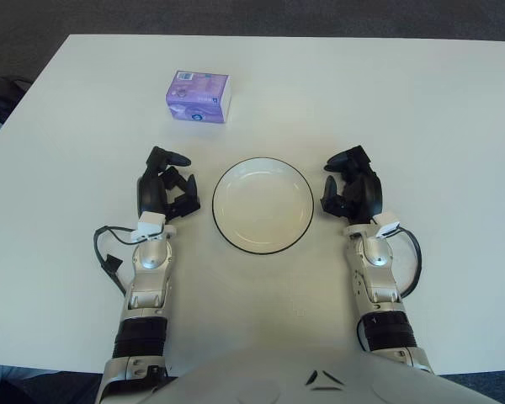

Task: Put the tissue paper into the plate.

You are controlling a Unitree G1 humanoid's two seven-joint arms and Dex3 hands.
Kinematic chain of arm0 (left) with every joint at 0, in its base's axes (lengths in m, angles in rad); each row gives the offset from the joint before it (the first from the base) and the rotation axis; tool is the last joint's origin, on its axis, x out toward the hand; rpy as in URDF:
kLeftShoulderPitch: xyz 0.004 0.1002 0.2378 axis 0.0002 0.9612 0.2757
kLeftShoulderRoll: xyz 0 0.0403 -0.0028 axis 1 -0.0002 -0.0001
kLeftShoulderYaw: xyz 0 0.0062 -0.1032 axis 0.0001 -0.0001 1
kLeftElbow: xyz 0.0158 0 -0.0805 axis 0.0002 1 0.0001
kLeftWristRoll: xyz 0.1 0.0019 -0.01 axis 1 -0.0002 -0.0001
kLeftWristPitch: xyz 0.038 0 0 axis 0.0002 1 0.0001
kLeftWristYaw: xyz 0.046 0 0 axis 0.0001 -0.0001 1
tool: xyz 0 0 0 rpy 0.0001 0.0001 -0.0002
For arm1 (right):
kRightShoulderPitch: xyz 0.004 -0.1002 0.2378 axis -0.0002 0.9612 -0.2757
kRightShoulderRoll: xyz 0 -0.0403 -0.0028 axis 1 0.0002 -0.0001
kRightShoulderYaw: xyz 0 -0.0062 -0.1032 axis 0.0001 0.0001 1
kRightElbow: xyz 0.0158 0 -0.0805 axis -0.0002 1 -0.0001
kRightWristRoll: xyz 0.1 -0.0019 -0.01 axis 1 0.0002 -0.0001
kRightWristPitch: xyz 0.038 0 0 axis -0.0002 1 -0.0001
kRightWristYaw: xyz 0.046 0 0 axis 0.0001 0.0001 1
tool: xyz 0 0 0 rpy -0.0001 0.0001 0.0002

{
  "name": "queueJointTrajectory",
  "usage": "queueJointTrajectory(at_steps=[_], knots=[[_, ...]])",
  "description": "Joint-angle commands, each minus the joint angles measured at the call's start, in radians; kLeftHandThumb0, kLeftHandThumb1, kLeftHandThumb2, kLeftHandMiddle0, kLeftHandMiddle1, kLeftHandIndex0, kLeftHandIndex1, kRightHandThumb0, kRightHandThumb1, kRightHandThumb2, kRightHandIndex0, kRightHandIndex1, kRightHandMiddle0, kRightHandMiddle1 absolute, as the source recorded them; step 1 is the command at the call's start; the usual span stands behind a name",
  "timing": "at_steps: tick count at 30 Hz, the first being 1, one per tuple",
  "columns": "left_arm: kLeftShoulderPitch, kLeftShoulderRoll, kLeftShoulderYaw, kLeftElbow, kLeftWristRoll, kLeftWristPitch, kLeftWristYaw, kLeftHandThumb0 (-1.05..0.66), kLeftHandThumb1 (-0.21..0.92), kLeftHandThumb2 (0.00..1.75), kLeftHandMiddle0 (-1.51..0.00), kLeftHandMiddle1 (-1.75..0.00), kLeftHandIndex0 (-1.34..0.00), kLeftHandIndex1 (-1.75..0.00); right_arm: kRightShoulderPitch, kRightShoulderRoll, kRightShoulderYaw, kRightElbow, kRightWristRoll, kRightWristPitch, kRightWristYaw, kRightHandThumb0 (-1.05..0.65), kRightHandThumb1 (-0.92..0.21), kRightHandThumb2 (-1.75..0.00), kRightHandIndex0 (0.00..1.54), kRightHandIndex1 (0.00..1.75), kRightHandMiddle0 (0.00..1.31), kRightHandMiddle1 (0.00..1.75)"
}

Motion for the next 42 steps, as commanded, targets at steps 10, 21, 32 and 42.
queueJointTrajectory(at_steps=[10, 21, 32, 42], knots=[[0.043, 0.001, 0.002, 0.036, 0.009, 0.047, -0.002, -0.43, 0.46, 1.13, -0.92, -1.75, -0.5, -1.75, 0.029, -0.005, -0.004, 0.026, 0.006, 0.031, 0.006, -0.01, -0.44, -1.15, 0.57, 1.73, 0.32, 1.64], [0.049, 0.005, 0.0, 0.03, 0.011, 0.052, -0.008, -0.43, 0.46, 1.13, -0.91, -1.75, -0.5, -1.75, 0.03, -0.004, -0.005, 0.025, 0.009, 0.029, 0.01, -0.01, -0.45, -1.15, 0.56, 1.74, 0.33, 1.63], [0.051, 0.01, -0.001, 0.032, 0.016, 0.046, -0.006, -0.43, 0.47, 1.12, -0.9, -1.75, -0.49, -1.75, 0.028, -0.002, -0.006, 0.029, 0.005, 0.032, 0.008, -0.01, -0.45, -1.14, 0.56, 1.75, 0.33, 1.62], [0.052, 0.021, 0.007, 0.025, 0.028, 0.018, 0.002, -0.43, 0.47, 1.12, -0.88, -1.75, -0.49, -1.75, 0.01, 0.004, -0.008, 0.061, -0.003, 0.033, -0.004, -0.01, -0.44, -1.15, 0.56, 1.74, 0.32, 1.64]])
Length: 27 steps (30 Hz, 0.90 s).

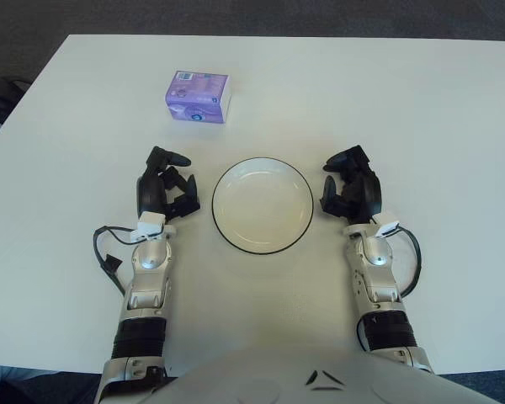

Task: Put the tissue paper into the plate.

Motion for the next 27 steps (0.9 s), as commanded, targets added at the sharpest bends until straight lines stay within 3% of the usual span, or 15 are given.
queueJointTrajectory(at_steps=[1, 14, 27], knots=[[0.04, 0.014, 0.008, 0.03, 0.016, 0.018, 0.001, -0.43, 0.47, 1.12, -0.87, -1.75, -0.49, -1.75, 0.02, 0.001, -0.008, 0.053, -0.003, 0.028, -0.012, -0.01, -0.44, -1.15, 0.56, 1.74, 0.32, 1.64], [0.01, 0.103, 0.044, -0.016, 0.024, -0.038, -0.033, -0.43, 0.47, 1.12, -0.87, -1.75, -0.49, -1.75, -0.017, 0.015, -0.012, 0.12, 0.0, 0.035, -0.034, -0.01, -0.44, -1.14, 0.56, 1.73, 0.35, 1.62], [-0.039, 0.206, 0.099, -0.102, 0.008, 0.006, -0.106, -0.43, 0.46, 1.13, -0.89, -1.75, -0.5, -1.75, -0.043, 0.017, -0.009, 0.173, -0.007, 0.018, -0.05, -0.01, -0.44, -1.14, 0.57, 1.71, 0.35, 1.63]])
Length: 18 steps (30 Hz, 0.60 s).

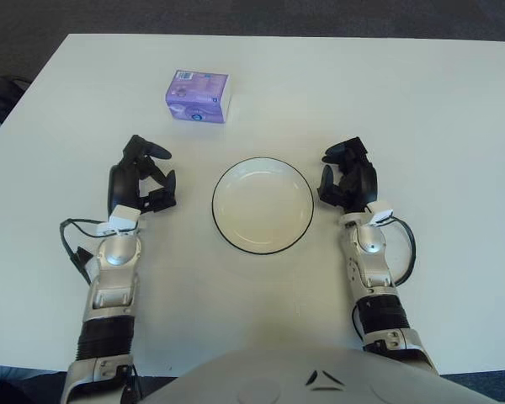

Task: Put the tissue paper into the plate.

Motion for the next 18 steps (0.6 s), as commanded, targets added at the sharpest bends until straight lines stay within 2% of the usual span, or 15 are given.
queueJointTrajectory(at_steps=[1, 5, 9, 18], knots=[[-0.013, 0.029, 0.015, -0.024, 0.013, 0.011, -0.012, -0.43, 0.46, 1.13, -0.9, -1.75, -0.5, -1.75, 0.042, 0.007, -0.004, 0.064, -0.003, 0.027, -0.007, -0.01, -0.44, -1.14, 0.57, 1.71, 0.35, 1.63], [-0.052, 0.073, 0.032, -0.063, 0.064, 0.022, 0.001, -0.44, 0.43, 1.17, -0.93, -1.75, -0.52, -1.75, 0.033, 0.007, -0.004, 0.084, -0.004, 0.02, -0.008, -0.01, -0.44, -1.13, 0.57, 1.7, 0.35, 1.63], [-0.057, 0.09, 0.042, -0.083, 0.096, 0.02, 0.007, -0.44, 0.41, 1.19, -0.95, -1.75, -0.53, -1.75, 0.029, 0.006, -0.003, 0.092, -0.006, 0.02, -0.012, -0.01, -0.45, -1.13, 0.57, 1.69, 0.34, 1.64], [-0.059, 0.116, 0.064, -0.167, 0.096, 0.026, -0.018, -0.44, 0.41, 1.2, -0.98, -1.75, -0.54, -1.75, 0.024, 0.006, 0.0, 0.099, -0.012, 0.027, -0.016, -0.01, -0.43, -1.14, 0.58, 1.69, 0.35, 1.64]])
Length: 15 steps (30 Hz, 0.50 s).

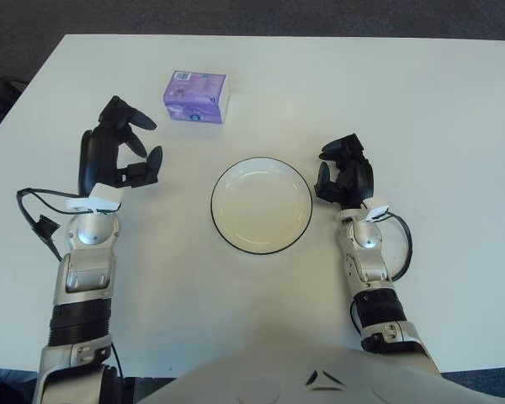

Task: Put the tissue paper into the plate.

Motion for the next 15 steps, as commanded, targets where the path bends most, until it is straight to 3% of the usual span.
queueJointTrajectory(at_steps=[1, 15], knots=[[0.003, 0.019, 0.02, -0.037, -0.006, 0.009, -0.017, -0.44, 0.41, 1.2, -0.99, -1.75, -0.54, -1.75, 0.05, 0.007, -0.003, 0.063, -0.004, 0.044, -0.007, -0.01, -0.43, -1.14, 0.58, 1.69, 0.35, 1.63], [-0.07, 0.082, 0.074, -0.079, -0.021, 0.041, -0.057, -0.44, 0.4, 1.21, -1.03, -1.75, -0.54, -1.75, 0.046, 0.013, 0.006, 0.066, -0.02, 0.054, -0.02, -0.01, -0.41, -1.17, 0.6, 1.69, 0.36, 1.64]])
